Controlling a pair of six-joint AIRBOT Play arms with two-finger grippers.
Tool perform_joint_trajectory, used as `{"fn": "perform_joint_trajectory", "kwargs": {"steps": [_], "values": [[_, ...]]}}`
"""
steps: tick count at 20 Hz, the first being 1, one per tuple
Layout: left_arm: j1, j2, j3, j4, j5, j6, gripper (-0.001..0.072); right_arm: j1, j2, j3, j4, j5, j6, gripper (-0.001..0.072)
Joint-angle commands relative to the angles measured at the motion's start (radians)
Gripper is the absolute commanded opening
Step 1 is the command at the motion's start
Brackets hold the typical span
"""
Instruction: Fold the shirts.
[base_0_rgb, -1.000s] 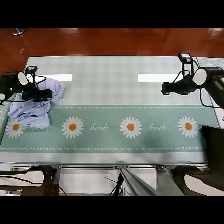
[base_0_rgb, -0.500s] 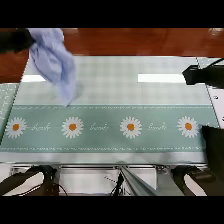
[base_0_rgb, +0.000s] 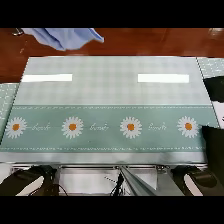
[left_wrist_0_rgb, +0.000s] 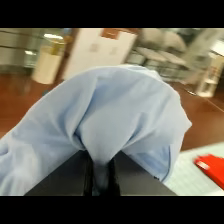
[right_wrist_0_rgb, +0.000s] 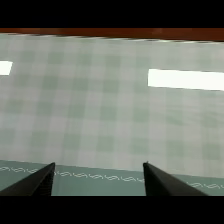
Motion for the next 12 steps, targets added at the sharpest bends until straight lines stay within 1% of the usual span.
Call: {"fn": "perform_joint_trajectory", "kwargs": {"steps": [1,3,5,10,12], "values": [[-0.216,0.008,-0.093,-0.019,0.049,0.003,0.0027,0.000,0.054,0.000,-0.007,0.049,0.002,0.0625],[-0.336,0.016,-0.247,-0.019,0.124,0.003,0.0027,0.000,0.053,-0.002,-0.013,0.064,0.007,0.0625],[-0.403,0.026,-0.407,-0.019,0.159,-0.005,0.0027,0.000,0.051,-0.015,-0.015,0.062,0.024,0.0626],[-0.430,0.045,-0.772,-0.019,0.146,-0.058,0.0027,0.000,0.051,-0.126,-0.009,0.058,0.056,0.0625],[-0.430,0.038,-0.890,-0.019,0.161,-0.061,0.0027,0.000,0.051,-0.204,0.023,0.024,0.082,0.0625]]}}
